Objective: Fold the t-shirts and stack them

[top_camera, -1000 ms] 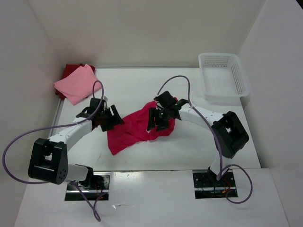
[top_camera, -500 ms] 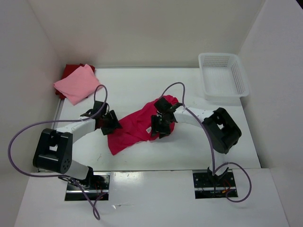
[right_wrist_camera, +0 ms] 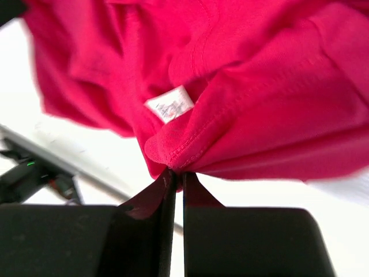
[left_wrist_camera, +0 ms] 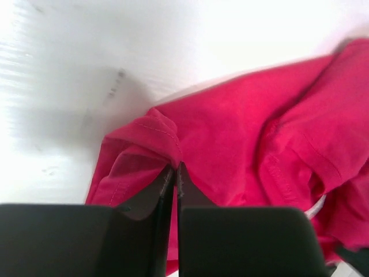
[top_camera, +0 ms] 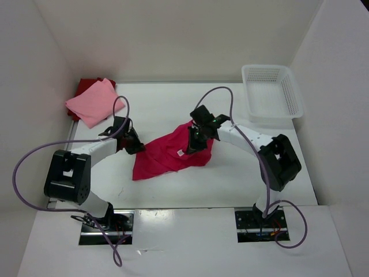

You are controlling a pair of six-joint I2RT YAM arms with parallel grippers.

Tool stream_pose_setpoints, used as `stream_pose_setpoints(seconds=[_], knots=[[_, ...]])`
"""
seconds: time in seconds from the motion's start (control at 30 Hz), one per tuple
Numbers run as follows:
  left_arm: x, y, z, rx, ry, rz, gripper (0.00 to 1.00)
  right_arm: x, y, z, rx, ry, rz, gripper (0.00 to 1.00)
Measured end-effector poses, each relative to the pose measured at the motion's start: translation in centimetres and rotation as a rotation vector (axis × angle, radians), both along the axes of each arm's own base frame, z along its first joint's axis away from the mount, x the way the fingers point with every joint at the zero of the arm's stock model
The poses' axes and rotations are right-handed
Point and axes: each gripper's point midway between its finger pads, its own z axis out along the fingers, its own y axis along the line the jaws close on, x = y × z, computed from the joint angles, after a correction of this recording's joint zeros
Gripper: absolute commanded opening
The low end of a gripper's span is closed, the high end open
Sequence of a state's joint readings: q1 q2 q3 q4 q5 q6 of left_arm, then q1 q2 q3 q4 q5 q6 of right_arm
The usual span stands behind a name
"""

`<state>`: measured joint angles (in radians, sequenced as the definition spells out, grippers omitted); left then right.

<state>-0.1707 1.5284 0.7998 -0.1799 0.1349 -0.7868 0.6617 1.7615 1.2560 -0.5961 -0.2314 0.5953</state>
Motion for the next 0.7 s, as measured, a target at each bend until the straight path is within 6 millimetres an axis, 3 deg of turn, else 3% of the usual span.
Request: stream_pose_setpoints(seconds=[0.1, 0.23, 0.37, 0.43, 0.5, 0.57, 0.63, 0.7], knots=[[0.6, 0.7, -0.1, -0.005, 0.005, 0.026, 0.01, 1.6, -1.1, 2.7, 0.060, -0.027, -0.036, 0.00], [3.0, 0.8, 1.5, -0.039, -0.016, 0.037, 0.00, 7.8, -2.6, 8.7, 0.187, -0.130, -0.119, 0.00], [9.1, 0.4, 7.8, -0.122, -0.164, 0.043, 0.00, 16.9, -2.5, 19.1, 0.336, -0.357, -0.150, 0.00], [11.8, 1.4, 12.2, -0.165, -0.272, 0.061, 0.00, 19.5, -2.0, 25.3, 0.423, -0.495, -0.128, 0.00], [13.6, 3.7, 16.2, -0.205, -0.375, 0.100, 0.00, 19.5, -2.0, 30.8, 0.503, -0.598, -0.089, 0.00], [14.2, 6.9, 19.0, -0.220, -0.445, 0.161, 0.00, 17.7, -2.3, 35.5, 0.592, -0.673, -0.035, 0.00], [14.1, 10.2, 21.2, -0.218, -0.505, 0.222, 0.00, 14.7, -3.1, 37.9, 0.640, -0.697, 0.010, 0.00], [13.8, 12.5, 22.6, -0.218, -0.547, 0.274, 0.01, 11.3, -4.2, 38.6, 0.660, -0.713, 0.049, 0.00]])
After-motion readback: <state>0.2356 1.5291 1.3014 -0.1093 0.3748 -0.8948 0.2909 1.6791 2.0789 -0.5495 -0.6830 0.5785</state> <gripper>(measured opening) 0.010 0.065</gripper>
